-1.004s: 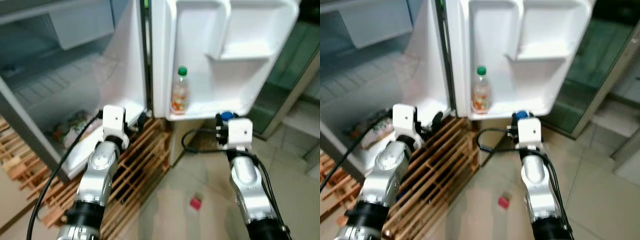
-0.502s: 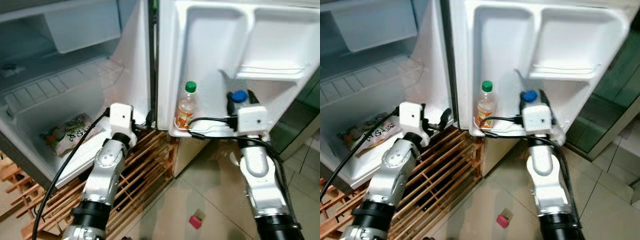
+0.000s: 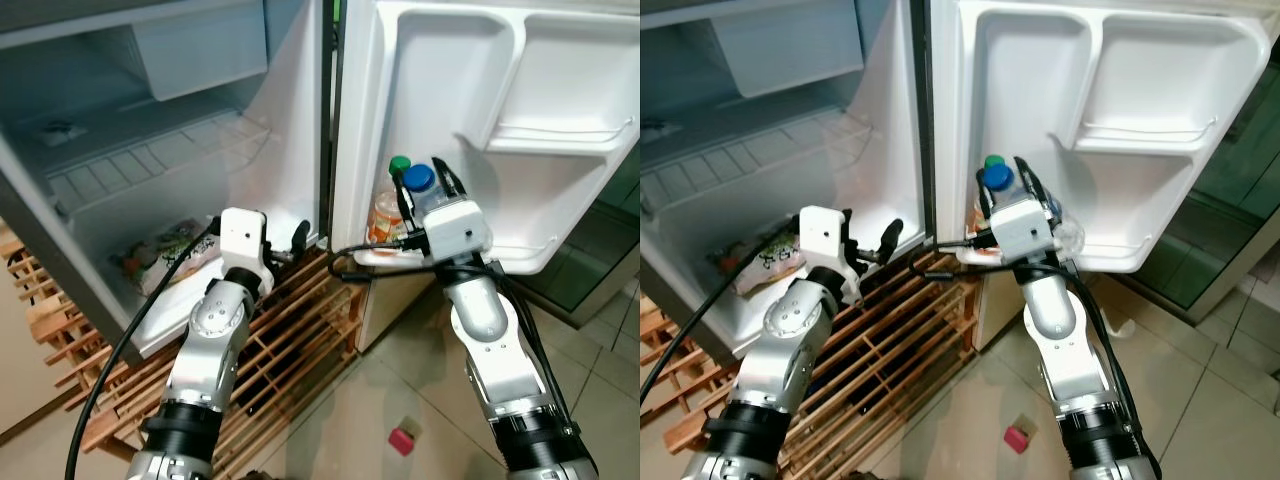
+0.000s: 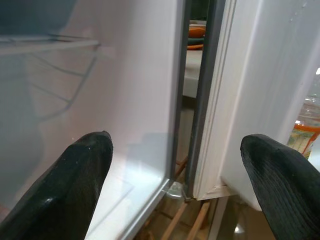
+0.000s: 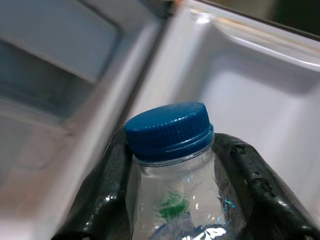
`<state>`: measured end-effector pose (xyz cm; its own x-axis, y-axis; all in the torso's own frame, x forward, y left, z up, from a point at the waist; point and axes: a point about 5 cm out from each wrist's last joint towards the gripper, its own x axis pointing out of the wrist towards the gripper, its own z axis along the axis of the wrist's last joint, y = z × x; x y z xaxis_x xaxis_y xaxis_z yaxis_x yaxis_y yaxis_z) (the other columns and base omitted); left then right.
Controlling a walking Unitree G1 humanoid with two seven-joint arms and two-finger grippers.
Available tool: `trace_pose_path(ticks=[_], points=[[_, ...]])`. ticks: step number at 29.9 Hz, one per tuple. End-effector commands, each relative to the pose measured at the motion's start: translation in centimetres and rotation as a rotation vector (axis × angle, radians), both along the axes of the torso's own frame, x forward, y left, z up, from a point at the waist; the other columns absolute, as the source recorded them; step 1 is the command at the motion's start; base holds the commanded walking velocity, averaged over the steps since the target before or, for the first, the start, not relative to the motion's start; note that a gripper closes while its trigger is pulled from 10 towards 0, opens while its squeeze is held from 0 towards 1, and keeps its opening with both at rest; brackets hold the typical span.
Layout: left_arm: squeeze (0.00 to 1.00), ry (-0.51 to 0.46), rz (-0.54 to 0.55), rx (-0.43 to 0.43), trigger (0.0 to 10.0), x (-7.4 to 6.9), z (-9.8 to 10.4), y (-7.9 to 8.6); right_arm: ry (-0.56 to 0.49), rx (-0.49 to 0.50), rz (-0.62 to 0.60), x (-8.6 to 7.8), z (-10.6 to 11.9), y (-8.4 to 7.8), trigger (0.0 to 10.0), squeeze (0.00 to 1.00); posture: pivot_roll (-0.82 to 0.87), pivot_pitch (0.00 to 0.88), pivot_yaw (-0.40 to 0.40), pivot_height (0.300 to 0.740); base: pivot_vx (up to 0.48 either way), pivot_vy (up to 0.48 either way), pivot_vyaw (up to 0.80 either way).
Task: Restocking fridge
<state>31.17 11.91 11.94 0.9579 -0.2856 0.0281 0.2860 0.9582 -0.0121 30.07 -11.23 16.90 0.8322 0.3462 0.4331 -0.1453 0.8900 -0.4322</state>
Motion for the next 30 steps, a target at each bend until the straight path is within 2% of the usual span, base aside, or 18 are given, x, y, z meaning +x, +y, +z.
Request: trace_pose_path(ticks=[1,4,9,11,16,21,27,30], points=[[0.00,-0.032,0.006,0.005,10.0,0.0,0.7,0.4,-0.043,-0.053,0.045,0.2,0.3,0.5,0.0,0.00,-0.09,0.000,0.026,0.740,0.000,0.000,0.00],[0.00,-0.067,0.016,0.044,10.0,-0.6,1.4,1.4,-0.074,-0.126,0.116,0.5,0.0,1.7,0.0,0.00,-0.05,0.000,0.037,0.740,0.000,0.000,0.00],[0.00,-0.082,0.024,0.068,10.0,-1.3,1.8,2.4,-0.092,-0.177,0.138,1.0,-0.4,2.2,0.0,0.00,-0.02,0.000,0.056,0.740,0.000,0.000,0.00],[0.00,-0.093,0.020,0.091,10.0,-1.9,2.0,2.8,-0.129,-0.237,0.146,1.3,-0.5,2.4,0.0,0.00,0.00,0.000,0.065,0.740,0.000,0.000,0.00],[0.00,-0.092,0.013,0.113,10.0,-2.6,2.4,3.1,-0.194,-0.361,0.149,2.0,-0.6,1.9,0.0,0.00,0.01,0.000,0.092,0.740,0.000,0.000,0.00],[0.00,-0.099,-0.024,0.135,10.0,-3.2,2.7,2.7,-0.198,-0.401,0.141,2.2,-1.2,1.4,0.0,0.00,0.01,0.000,0.114,0.740,0.000,0.000,0.00],[0.00,-0.110,-0.071,0.154,10.0,-3.3,3.2,2.1,-0.121,-0.268,0.048,3.1,-1.9,0.1,0.0,0.00,0.00,0.000,0.144,0.740,0.000,0.000,0.00],[0.00,-0.115,-0.088,0.165,10.0,-3.2,3.6,2.0,-0.028,-0.183,-0.002,4.1,-2.2,-0.6,0.0,0.00,-0.01,0.000,0.162,0.740,0.000,0.000,0.00]])
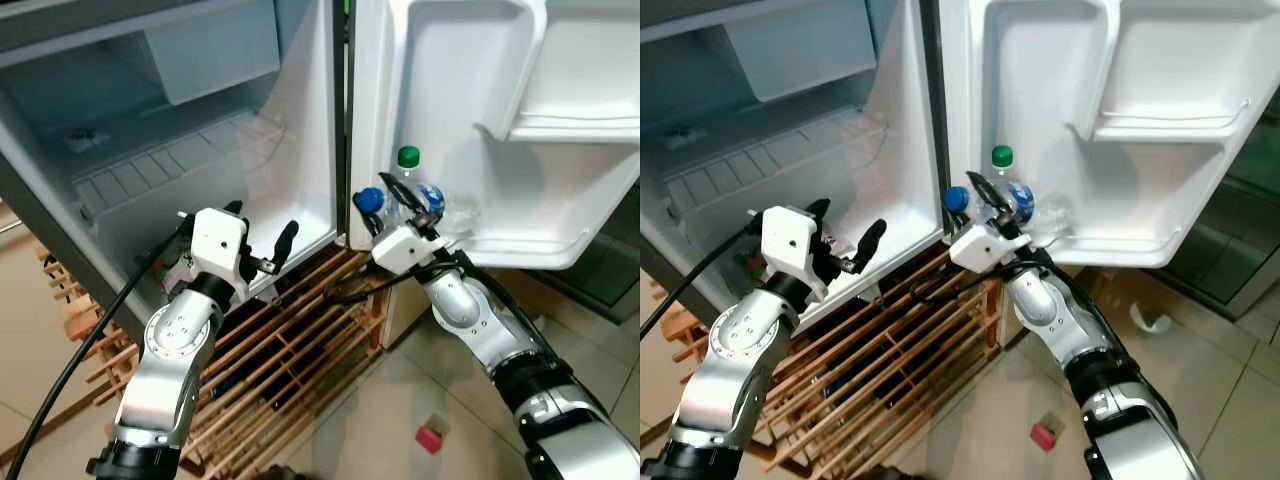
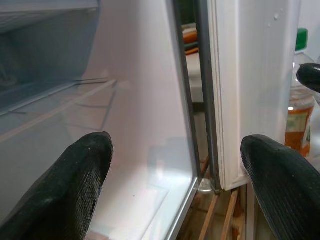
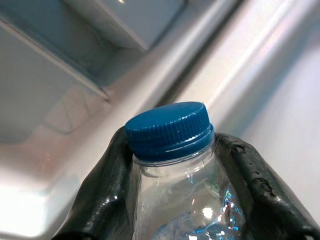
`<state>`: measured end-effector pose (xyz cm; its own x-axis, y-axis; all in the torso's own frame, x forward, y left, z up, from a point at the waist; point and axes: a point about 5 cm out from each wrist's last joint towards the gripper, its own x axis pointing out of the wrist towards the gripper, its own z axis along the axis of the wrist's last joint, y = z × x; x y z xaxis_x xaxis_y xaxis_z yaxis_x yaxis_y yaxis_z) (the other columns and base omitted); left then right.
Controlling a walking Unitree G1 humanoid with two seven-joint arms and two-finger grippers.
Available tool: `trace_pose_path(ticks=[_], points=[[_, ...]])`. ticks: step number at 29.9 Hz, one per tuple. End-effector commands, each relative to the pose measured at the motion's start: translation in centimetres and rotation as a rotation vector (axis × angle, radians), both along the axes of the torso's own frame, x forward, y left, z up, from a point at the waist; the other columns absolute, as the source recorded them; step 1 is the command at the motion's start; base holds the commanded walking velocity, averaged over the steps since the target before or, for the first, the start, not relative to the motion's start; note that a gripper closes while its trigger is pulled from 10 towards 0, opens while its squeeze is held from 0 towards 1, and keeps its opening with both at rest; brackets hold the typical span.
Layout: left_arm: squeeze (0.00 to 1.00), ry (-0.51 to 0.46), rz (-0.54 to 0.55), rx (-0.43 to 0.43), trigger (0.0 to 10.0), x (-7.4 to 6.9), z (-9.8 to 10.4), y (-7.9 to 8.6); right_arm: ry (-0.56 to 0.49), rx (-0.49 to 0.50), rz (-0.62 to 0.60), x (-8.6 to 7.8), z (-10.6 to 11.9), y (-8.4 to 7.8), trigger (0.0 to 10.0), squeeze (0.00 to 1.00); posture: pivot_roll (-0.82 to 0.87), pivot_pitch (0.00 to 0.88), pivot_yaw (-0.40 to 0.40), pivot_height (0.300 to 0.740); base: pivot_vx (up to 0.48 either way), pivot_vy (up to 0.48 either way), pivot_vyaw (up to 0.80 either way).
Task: Restocking fridge
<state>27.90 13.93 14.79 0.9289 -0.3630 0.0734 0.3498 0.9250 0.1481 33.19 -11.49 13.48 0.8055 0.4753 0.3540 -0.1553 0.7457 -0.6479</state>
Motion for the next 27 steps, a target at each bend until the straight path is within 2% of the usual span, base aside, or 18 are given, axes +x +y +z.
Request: trace_pose_path(ticks=[1,5,8,9,12,16,18,20,23,27], points=[[0.00,-0.020,-0.014,0.027,10.0,0.1,0.7,0.0,0.001,0.074,-0.034,0.9,1.2,-0.3,0.0,0.00,-0.01,0.000,0.162,0.740,0.000,0.000,0.00],[0.00,-0.025,-0.032,0.036,10.0,0.1,1.0,-0.3,0.070,0.381,-0.176,2.6,2.5,-2.8,0.0,0.00,-0.01,0.000,0.165,0.740,0.000,0.000,0.00],[0.00,-0.035,-0.036,0.038,10.0,0.2,1.1,-0.5,0.086,0.518,-0.217,3.3,3.4,-3.8,0.0,0.00,-0.01,0.000,0.160,0.740,0.000,0.000,0.00],[0.00,-0.035,-0.036,0.038,10.0,0.2,1.1,-0.5,0.086,0.518,-0.217,3.3,3.4,-3.8,0.0,0.00,-0.01,0.000,0.160,0.740,0.000,0.000,0.00],[0.00,-0.049,-0.036,0.039,10.0,0.4,1.4,-0.6,0.102,0.641,-0.215,4.0,4.5,-4.4,0.0,0.00,-0.01,0.000,0.150,0.740,0.000,0.000,0.00],[0.00,-0.056,-0.033,0.038,10.0,0.5,1.5,-0.7,0.130,0.701,-0.206,4.5,4.9,-4.5,0.0,0.00,-0.01,0.000,0.140,0.740,0.000,0.000,0.00],[0.00,-0.070,-0.029,0.040,10.0,0.6,1.6,-0.8,0.207,0.869,-0.180,5.3,5.2,-4.9,0.0,0.00,-0.01,0.000,0.129,0.740,0.000,0.000,0.00],[0.00,-0.073,-0.029,0.041,10.0,0.6,1.6,-0.9,0.218,0.898,-0.174,5.4,5.3,-5.0,0.0,0.00,-0.01,0.000,0.128,0.740,0.000,0.000,0.00],[0.00,-0.081,-0.026,0.040,10.0,0.7,1.7,-1.1,0.256,1.015,-0.141,5.9,5.9,-5.3,0.0,0.00,-0.01,0.000,0.117,0.740,0.000,0.000,0.00],[0.00,-0.086,-0.025,0.036,10.0,0.9,1.7,-1.4,0.282,1.069,-0.105,6.3,6.4,-5.3,0.0,0.00,-0.02,0.000,0.108,0.740,0.000,0.000,0.00]])
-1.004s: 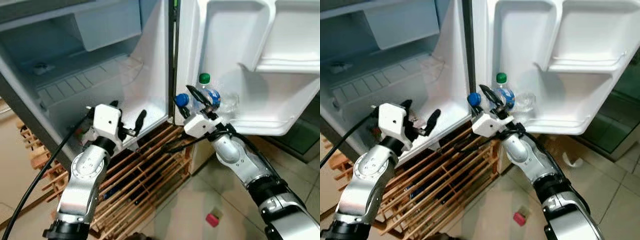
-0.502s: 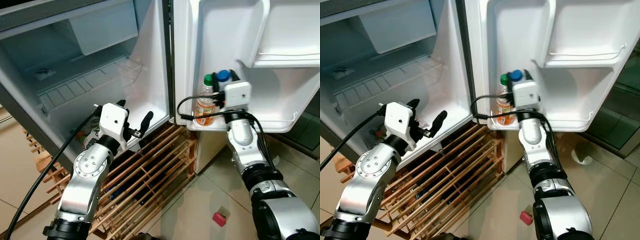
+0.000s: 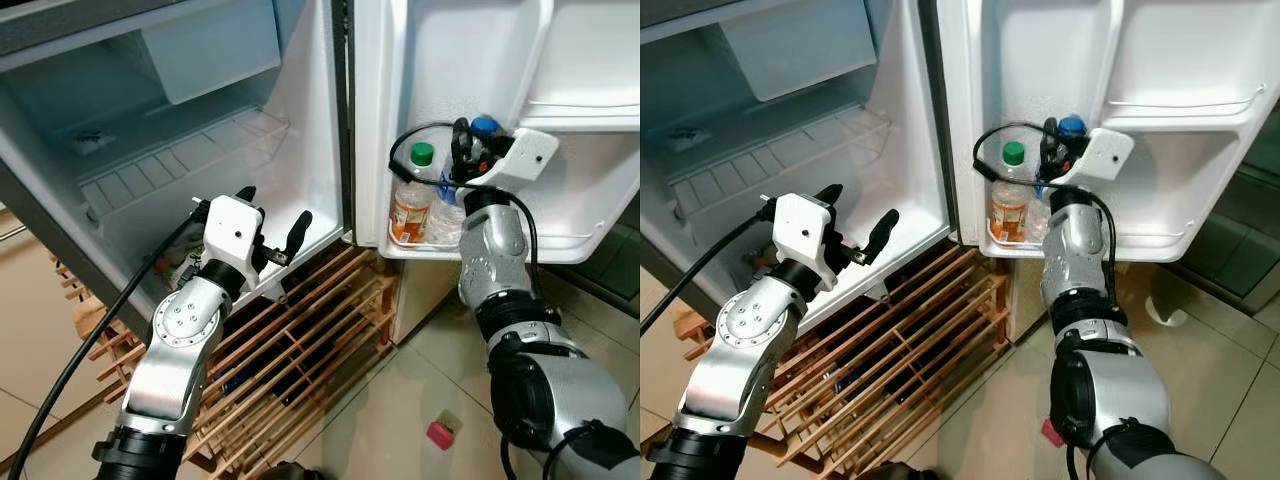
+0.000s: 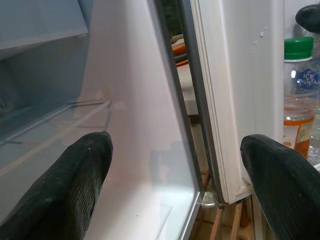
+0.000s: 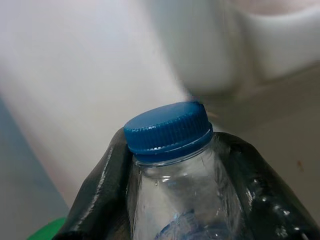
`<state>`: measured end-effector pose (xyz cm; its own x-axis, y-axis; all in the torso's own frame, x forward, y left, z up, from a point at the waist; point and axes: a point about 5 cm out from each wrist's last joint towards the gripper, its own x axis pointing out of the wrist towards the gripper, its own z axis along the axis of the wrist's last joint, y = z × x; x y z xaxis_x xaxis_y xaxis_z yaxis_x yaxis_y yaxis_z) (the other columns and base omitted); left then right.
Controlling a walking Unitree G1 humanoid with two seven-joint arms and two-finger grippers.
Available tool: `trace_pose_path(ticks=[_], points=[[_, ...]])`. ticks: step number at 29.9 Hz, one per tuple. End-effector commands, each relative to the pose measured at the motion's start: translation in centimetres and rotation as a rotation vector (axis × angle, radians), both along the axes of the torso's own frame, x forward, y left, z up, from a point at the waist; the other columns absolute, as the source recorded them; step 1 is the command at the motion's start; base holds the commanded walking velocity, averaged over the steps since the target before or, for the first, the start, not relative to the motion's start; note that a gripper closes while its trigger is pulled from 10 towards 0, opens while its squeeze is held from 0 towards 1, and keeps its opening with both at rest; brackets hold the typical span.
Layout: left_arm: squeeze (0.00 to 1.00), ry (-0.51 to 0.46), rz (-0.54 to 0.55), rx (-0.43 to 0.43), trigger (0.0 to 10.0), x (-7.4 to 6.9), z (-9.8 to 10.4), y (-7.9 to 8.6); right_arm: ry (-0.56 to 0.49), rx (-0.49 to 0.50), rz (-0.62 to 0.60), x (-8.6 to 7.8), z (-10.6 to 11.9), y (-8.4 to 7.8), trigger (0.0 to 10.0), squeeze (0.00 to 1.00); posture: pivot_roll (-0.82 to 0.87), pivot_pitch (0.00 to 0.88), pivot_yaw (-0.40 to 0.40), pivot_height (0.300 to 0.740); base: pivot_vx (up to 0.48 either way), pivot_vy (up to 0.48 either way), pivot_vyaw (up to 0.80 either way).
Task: Restocking fridge
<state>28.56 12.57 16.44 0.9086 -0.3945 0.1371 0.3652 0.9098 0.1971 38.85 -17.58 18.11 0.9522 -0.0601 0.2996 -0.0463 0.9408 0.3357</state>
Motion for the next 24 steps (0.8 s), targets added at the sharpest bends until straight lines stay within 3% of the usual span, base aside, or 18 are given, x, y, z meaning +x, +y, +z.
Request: trace_pose_path(ticks=[1,3,4,5,6,8,9,10,14,24], points=[[0.00,-0.007,0.007,0.013,10.0,0.3,0.0,0.0,-0.044,0.057,0.040,0.7,1.7,0.8,0.0,0.00,-0.02,0.000,0.108,0.740,0.000,0.000,0.00],[0.00,-0.010,0.006,0.009,10.0,0.3,0.0,-0.2,-0.034,0.068,0.058,0.8,1.8,0.8,0.0,0.00,-0.02,0.000,0.103,0.740,0.000,0.000,0.00],[0.00,-0.013,0.007,0.005,10.0,0.4,0.0,-0.3,-0.011,0.011,0.069,0.9,1.7,1.1,0.0,0.00,-0.02,0.000,0.097,0.740,0.000,0.000,0.00],[0.00,-0.014,0.008,0.003,10.0,0.4,0.0,-0.4,-0.002,-0.030,0.073,0.9,1.6,1.3,4.0,0.00,-0.02,0.000,0.094,0.740,0.000,0.000,0.00],[0.00,-0.015,0.009,0.001,10.0,0.4,0.0,-0.5,0.009,-0.067,0.082,1.0,1.5,1.6,10.0,0.00,-0.02,0.000,0.091,0.740,0.000,0.000,0.00],[0.00,-0.015,0.010,0.000,10.0,0.5,0.0,-0.5,0.015,-0.085,0.089,1.0,1.4,1.7,10.0,0.00,-0.02,0.000,0.089,0.740,0.000,0.000,0.00],[0.00,-0.016,0.010,-0.001,10.0,0.5,0.0,-0.5,0.019,-0.095,0.094,1.0,1.4,1.8,10.0,0.93,-0.02,0.000,0.089,0.740,0.000,0.000,0.00],[0.00,-0.017,0.012,-0.003,10.0,0.5,-0.1,-0.6,0.023,-0.106,0.101,1.0,1.3,1.9,10.0,1.00,-0.03,0.000,0.082,0.740,0.000,0.000,0.00],[0.00,-0.020,0.023,-0.014,10.0,0.5,-0.2,-0.7,-0.003,-0.235,0.129,0.8,1.6,3.3,10.0,1.00,-0.03,0.000,0.069,0.740,0.000,0.000,0.00],[0.00,-0.027,0.029,-0.022,10.0,0.6,-0.3,-1.0,-0.021,-0.262,0.038,-0.5,1.0,3.2,10.0,1.00,-0.05,0.000,0.061,0.740,0.000,0.000,0.00]])
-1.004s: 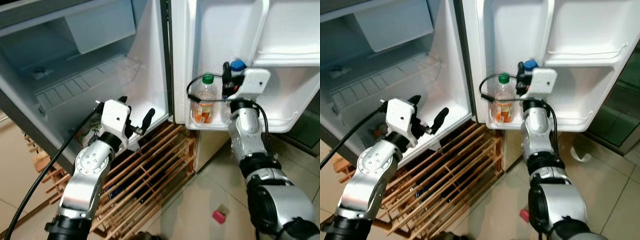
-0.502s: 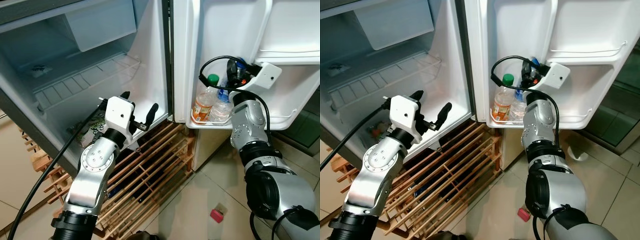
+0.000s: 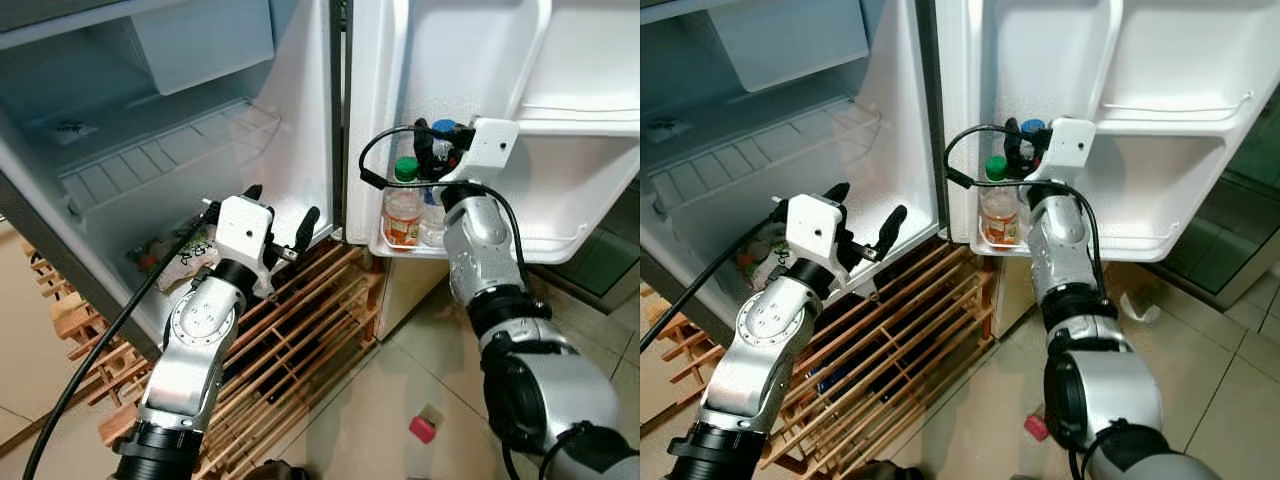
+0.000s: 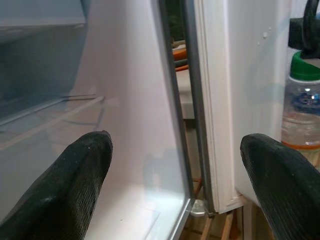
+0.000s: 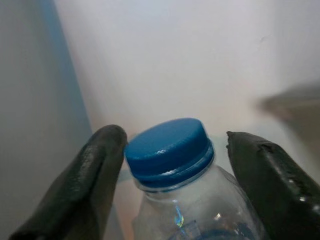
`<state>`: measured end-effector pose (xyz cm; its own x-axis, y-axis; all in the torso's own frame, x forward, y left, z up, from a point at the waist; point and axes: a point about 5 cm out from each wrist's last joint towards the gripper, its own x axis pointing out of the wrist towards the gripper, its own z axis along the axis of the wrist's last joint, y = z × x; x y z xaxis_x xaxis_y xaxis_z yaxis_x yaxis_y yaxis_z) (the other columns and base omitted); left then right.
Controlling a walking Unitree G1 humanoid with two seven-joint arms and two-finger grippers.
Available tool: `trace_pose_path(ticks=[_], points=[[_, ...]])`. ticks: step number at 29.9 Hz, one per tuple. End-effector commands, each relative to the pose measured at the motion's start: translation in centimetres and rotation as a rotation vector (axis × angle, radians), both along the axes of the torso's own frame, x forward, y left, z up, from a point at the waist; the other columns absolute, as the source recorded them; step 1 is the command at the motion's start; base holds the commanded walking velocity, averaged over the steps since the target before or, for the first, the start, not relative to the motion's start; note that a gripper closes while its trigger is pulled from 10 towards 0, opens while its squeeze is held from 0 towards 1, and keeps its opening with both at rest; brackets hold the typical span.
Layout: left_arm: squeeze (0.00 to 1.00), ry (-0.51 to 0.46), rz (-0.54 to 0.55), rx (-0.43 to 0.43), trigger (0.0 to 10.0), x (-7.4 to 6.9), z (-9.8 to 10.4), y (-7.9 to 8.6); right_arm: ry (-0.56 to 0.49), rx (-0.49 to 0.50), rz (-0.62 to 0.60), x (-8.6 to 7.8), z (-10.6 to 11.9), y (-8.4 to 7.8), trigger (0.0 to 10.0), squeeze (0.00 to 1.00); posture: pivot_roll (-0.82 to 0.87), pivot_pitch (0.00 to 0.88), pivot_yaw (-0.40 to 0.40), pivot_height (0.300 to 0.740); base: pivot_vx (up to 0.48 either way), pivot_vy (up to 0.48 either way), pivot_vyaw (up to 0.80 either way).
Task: Restocking fridge
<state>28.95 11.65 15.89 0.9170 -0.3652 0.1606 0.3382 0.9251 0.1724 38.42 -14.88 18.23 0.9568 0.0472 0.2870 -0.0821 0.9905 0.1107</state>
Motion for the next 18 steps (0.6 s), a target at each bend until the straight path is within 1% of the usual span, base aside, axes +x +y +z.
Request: trace_pose_path(ticks=[1,4,6,7,8,9,10,11,12,15,16,18], points=[[0.00,-0.015,0.002,0.009,10.0,0.2,0.2,-0.1,-0.057,-0.050,-0.016,-0.3,1.1,0.3,10.0,1.00,-0.05,0.000,0.060,0.740,0.000,0.000,0.00],[0.00,-0.016,0.002,0.009,10.0,0.3,0.2,-0.1,-0.095,-0.085,-0.052,-0.6,1.5,-0.1,10.0,1.00,-0.06,0.000,0.061,0.740,0.000,0.000,0.00],[0.00,-0.017,0.001,0.009,10.0,0.3,0.2,-0.1,-0.147,-0.127,-0.112,-1.1,2.2,-0.9,10.0,1.00,-0.06,0.000,0.061,0.740,0.000,0.000,0.00],[0.00,-0.017,0.001,0.009,10.0,0.3,0.2,-0.1,-0.147,-0.127,-0.112,-1.1,2.2,-0.9,10.0,1.00,-0.06,0.000,0.061,0.740,0.000,0.000,0.00],[0.00,-0.017,0.000,0.008,10.0,0.4,0.2,-0.1,-0.170,-0.145,-0.133,-1.4,2.5,-1.1,10.0,1.00,-0.06,0.000,0.061,0.740,0.000,0.000,0.00],[0.00,-0.017,-0.002,0.007,10.0,0.4,0.2,-0.2,-0.217,-0.183,-0.159,-1.9,3.2,-1.4,10.0,1.00,-0.07,0.000,0.061,0.740,0.000,0.000,0.00],[0.00,-0.017,-0.002,0.007,10.0,0.4,0.2,-0.2,-0.217,-0.183,-0.159,-1.9,3.2,-1.4,10.0,1.00,-0.07,0.000,0.061,0.740,0.000,0.000,0.00],[0.00,-0.017,-0.004,0.006,10.0,0.4,0.2,-0.2,-0.241,-0.206,-0.166,-2.2,3.5,-1.5,10.0,1.00,-0.07,0.000,0.061,0.740,0.000,0.000,0.00],[0.00,-0.018,-0.005,0.006,10.0,0.4,0.1,-0.3,-0.280,-0.248,-0.182,-2.7,4.0,-1.6,10.0,1.00,-0.07,0.000,0.060,0.740,0.000,0.000,0.00],[0.00,-0.019,-0.005,0.005,10.0,0.5,0.1,-0.3,-0.299,-0.265,-0.201,-3.5,4.2,-1.8,10.0,1.00,-0.07,0.000,0.057,0.740,0.000,0.000,0.00],[0.00,-0.019,-0.005,0.005,10.0,0.5,0.1,-0.3,-0.299,-0.265,-0.201,-3.5,4.2,-1.8,10.0,1.00,-0.07,0.000,0.057,0.740,0.000,0.000,0.00],[0.00,-0.022,-0.003,0.004,10.0,0.5,0.2,-0.3,-0.303,-0.269,-0.221,-5.1,3.6,-1.5,10.0,1.00,-0.08,0.000,0.056,0.740,0.000,0.000,0.00]])
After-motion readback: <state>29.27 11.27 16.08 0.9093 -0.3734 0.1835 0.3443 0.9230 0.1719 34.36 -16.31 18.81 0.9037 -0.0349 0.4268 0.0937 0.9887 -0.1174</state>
